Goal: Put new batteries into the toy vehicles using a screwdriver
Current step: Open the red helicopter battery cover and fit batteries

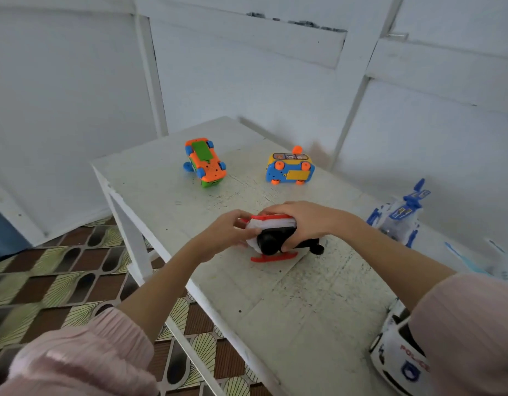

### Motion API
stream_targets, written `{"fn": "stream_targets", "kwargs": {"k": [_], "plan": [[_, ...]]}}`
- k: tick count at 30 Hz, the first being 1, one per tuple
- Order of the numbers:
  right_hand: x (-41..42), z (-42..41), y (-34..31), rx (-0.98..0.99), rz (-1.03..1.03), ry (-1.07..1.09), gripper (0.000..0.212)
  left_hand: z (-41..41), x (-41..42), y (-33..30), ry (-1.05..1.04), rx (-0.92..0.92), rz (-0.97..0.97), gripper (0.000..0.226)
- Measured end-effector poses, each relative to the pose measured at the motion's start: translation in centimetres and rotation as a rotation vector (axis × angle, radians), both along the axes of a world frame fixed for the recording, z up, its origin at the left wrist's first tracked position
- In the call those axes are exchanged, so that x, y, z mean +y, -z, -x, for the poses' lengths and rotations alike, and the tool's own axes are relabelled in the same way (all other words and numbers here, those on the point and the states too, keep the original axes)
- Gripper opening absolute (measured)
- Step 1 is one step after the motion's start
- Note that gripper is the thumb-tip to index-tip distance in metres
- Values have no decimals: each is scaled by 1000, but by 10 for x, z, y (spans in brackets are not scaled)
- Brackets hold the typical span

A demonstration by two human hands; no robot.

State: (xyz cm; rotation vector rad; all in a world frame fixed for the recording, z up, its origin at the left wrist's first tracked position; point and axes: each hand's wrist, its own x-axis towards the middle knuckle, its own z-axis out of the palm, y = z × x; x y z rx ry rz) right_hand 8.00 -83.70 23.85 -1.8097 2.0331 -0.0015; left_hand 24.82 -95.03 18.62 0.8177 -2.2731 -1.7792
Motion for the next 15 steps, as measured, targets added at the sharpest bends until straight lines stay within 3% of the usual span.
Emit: {"fn": "stream_targets", "kwargs": {"k": [7, 12, 15], "plan": [[0, 2, 5, -84, 167, 158, 74, 8, -1, 4, -152, 219, -46, 29], [8, 8, -20, -468, 403, 404, 73, 18, 3, -26, -218, 495, -87, 38], [11, 11, -41, -685, 566, 500, 54, 28, 17, -43, -166, 577, 66, 51]]}}
